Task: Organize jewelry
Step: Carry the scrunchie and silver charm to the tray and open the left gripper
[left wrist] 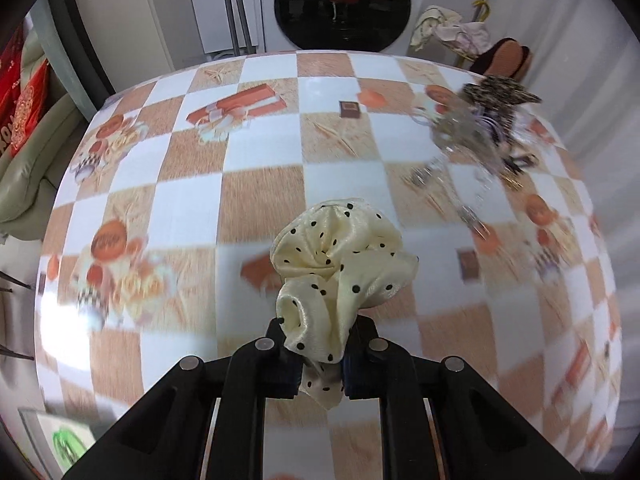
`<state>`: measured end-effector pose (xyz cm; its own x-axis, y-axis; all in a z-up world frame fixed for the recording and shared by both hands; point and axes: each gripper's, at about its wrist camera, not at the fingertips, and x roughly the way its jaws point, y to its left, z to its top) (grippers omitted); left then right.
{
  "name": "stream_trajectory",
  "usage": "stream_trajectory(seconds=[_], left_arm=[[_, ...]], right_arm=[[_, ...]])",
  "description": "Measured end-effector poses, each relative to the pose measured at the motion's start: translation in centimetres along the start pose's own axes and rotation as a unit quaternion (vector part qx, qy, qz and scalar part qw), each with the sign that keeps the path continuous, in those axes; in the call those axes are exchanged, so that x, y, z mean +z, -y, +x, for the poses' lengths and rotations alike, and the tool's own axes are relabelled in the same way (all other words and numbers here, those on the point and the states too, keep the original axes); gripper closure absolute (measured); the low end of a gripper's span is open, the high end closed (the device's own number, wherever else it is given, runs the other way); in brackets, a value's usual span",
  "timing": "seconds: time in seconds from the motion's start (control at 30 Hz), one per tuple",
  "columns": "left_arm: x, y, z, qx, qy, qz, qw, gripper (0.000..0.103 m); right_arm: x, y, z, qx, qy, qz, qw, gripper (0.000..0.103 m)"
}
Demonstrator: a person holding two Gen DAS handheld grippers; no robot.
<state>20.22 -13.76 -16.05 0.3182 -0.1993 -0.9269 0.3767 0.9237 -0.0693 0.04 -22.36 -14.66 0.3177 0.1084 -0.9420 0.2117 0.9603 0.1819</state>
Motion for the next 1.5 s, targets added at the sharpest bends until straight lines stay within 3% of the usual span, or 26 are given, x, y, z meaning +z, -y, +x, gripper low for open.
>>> stream_trajectory(seconds=[0.27, 0.63, 1.17, 1.5], left_arm=[[-5.3, -0.2, -3.8, -0.018, -0.025, -0.003, 0.9995, 0.084], [-9.8, -3.1, -8.7, -0.008, -0.033, -0.040, 0.9986, 0.084], [-15.4, -10.6, -14.5, 0.013, -0.025, -0.126, 0.9916, 0.084], [-22.5, -16.3, -15.1, 0.058, -0.058, -0.199, 0.9766, 0.084]], right_arm=[[0.6, 0.3, -0.6, 0.016, -0.005, 0.024, 1.000, 0.087], [0.8, -2.5, -2.2, 0.031, -0.012, 0.013, 0.999, 0.087], [1.6, -11.0, -4.7, 0.063, -0.007, -0.057, 0.996, 0.087], [1.2, -18.7, -3.3, 0.113, -0.031, -0.123, 0.986, 0.087]])
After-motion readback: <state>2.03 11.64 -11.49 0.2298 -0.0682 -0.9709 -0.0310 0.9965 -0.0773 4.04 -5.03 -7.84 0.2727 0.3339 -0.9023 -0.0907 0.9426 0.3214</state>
